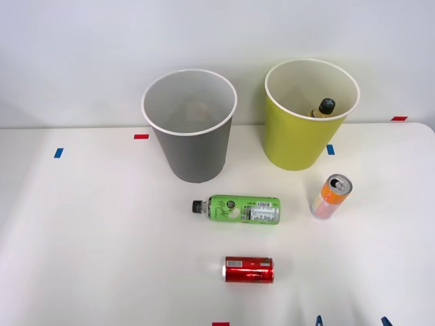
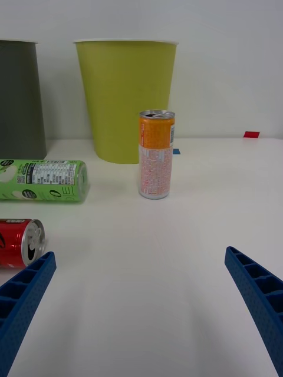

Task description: Put cans in the gray bin, plastic bottles in the light green bin

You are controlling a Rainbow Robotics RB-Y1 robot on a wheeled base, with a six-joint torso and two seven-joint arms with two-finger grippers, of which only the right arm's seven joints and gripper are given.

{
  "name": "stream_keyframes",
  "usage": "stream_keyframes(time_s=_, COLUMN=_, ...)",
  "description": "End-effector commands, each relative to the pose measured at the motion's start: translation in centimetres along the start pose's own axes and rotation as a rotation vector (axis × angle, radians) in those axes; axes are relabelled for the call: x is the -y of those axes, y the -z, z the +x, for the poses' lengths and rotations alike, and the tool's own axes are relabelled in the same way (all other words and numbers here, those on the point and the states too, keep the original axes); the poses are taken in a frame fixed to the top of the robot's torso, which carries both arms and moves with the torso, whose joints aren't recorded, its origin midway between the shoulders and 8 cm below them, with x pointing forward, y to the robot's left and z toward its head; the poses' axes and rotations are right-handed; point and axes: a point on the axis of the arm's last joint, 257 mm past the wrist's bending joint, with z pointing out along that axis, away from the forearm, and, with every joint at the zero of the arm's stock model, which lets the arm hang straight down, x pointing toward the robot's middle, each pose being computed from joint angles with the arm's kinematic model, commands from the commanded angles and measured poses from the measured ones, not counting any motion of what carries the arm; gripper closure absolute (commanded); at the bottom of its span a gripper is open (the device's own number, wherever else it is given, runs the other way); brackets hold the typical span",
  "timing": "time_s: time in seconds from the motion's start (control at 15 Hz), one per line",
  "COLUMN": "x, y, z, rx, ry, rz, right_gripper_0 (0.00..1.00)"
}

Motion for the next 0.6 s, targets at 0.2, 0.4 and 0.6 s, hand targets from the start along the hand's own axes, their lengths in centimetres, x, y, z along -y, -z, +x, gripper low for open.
stream_keyframes(time_s=0.2, x=0.00, y=0.00, z=0.00, rx=0.000, ry=0.000, rz=0.000, right_gripper_0=0.00)
stream_keyframes(time_s=0.4, x=0.00, y=0.00, z=0.00, rx=0.000, ry=0.000, rz=0.000, right_gripper_0=0.00)
stream_keyframes(time_s=0.6, x=0.00, y=0.00, z=0.00, rx=0.000, ry=0.000, rz=0.000, right_gripper_0=0.00)
